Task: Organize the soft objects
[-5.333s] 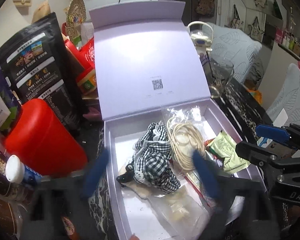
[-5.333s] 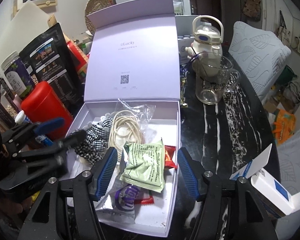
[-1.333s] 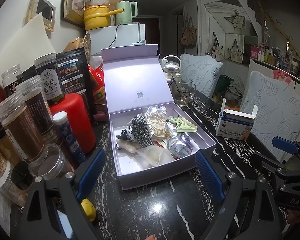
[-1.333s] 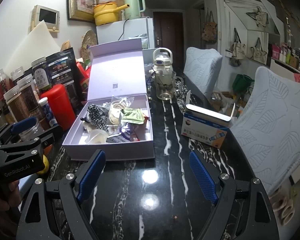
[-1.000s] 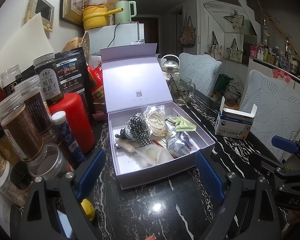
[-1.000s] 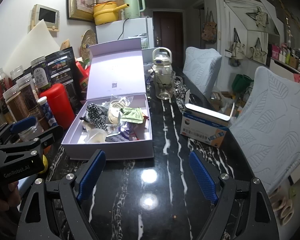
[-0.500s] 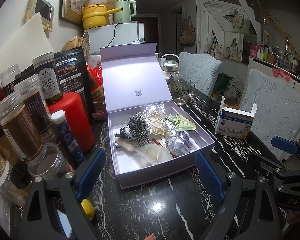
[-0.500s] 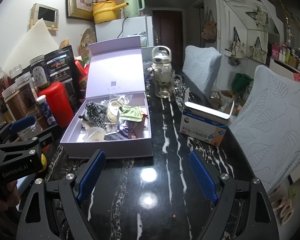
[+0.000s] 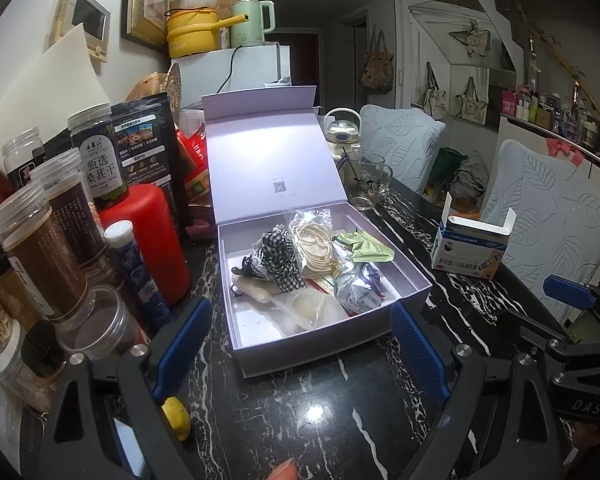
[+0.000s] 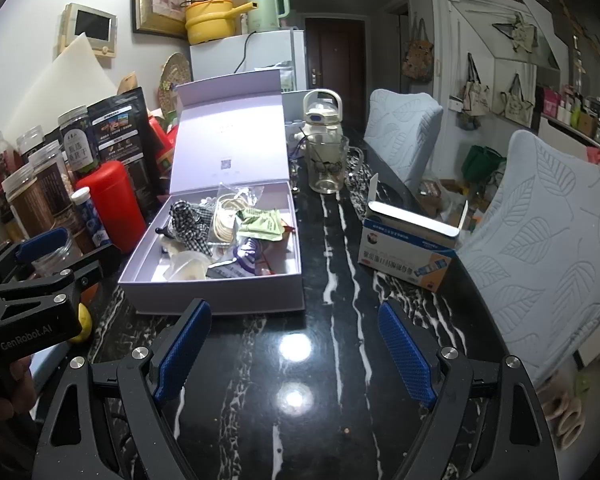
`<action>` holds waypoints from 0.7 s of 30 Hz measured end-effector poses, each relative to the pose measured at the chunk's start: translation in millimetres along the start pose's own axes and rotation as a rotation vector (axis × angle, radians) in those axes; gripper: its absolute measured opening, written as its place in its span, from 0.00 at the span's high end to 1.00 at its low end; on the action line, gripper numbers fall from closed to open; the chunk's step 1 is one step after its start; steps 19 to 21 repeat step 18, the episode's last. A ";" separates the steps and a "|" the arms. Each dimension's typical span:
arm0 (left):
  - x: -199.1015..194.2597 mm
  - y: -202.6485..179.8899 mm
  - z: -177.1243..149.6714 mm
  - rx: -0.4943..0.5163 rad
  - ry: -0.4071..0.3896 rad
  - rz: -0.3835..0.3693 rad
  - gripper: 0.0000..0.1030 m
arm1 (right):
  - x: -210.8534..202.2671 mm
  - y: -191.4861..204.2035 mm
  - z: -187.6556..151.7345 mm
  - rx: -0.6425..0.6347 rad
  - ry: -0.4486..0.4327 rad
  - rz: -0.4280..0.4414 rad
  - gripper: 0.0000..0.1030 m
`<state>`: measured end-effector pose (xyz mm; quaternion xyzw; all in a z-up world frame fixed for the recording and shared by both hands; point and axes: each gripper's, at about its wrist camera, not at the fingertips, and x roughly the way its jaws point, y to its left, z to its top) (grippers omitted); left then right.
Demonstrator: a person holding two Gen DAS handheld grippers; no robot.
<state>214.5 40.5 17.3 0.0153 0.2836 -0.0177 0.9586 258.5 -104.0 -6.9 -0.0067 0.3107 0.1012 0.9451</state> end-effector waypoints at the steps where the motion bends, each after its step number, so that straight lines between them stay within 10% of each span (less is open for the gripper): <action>1: -0.1 -0.4 -0.2 0.000 0.002 0.003 0.11 | -0.2 -0.3 -0.4 0.000 0.002 -0.001 0.16; 21: 8.4 -7.7 -4.2 0.014 0.039 -0.017 0.11 | 2.2 -8.2 -6.4 0.029 0.028 -0.015 0.16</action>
